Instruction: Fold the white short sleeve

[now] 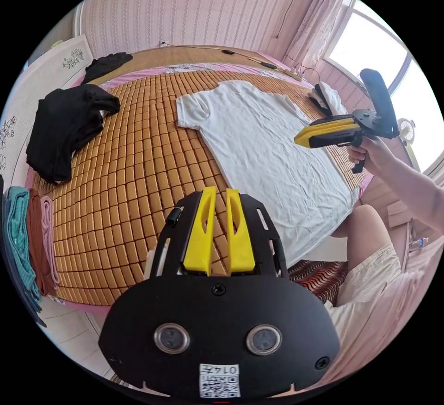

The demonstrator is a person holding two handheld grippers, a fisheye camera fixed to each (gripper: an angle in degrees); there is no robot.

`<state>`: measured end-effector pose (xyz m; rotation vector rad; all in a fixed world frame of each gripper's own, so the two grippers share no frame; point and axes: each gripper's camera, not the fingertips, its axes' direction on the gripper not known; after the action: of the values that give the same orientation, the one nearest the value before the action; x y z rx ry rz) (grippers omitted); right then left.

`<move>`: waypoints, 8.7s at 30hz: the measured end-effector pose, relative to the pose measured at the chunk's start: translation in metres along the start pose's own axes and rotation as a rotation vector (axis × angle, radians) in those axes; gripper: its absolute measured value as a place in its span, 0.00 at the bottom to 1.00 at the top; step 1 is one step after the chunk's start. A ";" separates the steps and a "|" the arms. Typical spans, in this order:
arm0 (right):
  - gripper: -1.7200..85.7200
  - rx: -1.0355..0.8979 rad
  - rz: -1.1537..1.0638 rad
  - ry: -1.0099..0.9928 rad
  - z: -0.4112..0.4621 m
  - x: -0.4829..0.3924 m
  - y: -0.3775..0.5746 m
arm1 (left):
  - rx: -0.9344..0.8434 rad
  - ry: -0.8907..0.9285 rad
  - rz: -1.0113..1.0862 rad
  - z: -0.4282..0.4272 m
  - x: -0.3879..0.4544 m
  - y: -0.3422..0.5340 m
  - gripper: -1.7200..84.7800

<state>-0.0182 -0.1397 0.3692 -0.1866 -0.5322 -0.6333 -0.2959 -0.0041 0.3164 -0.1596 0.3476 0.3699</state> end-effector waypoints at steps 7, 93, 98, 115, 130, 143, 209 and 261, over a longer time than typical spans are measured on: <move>0.09 -0.075 -0.041 0.122 0.068 0.038 -0.151 | 0.058 0.000 -0.144 0.058 -0.072 -0.094 0.08; 0.02 0.102 0.652 0.318 -0.037 0.259 0.348 | -0.136 0.216 0.634 0.351 0.409 -0.467 0.05; 0.02 0.127 0.638 0.296 -0.067 0.232 0.373 | 0.029 0.237 0.634 0.245 0.347 -0.446 0.07; 0.12 -0.303 0.637 0.106 -0.061 0.075 0.448 | -0.425 0.112 0.093 0.112 0.122 -0.036 0.11; 0.03 -0.433 0.604 0.093 -0.041 0.089 0.402 | -0.494 0.017 0.089 0.122 0.111 -0.016 0.01; 0.05 -0.531 0.504 0.131 -0.028 0.087 0.352 | -0.546 0.023 0.122 0.104 0.090 0.006 0.05; 0.02 -0.074 -0.045 0.198 0.127 0.044 -0.244 | 0.152 0.025 -0.178 0.128 -0.107 -0.077 0.01; 0.03 -0.076 0.146 0.140 0.116 0.198 -0.161 | -0.075 0.118 0.225 0.186 0.041 -0.177 0.09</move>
<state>-0.0294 -0.3314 0.5735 -0.2484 -0.3564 -0.5202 -0.1370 -0.1137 0.4902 -0.2175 0.4697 0.5978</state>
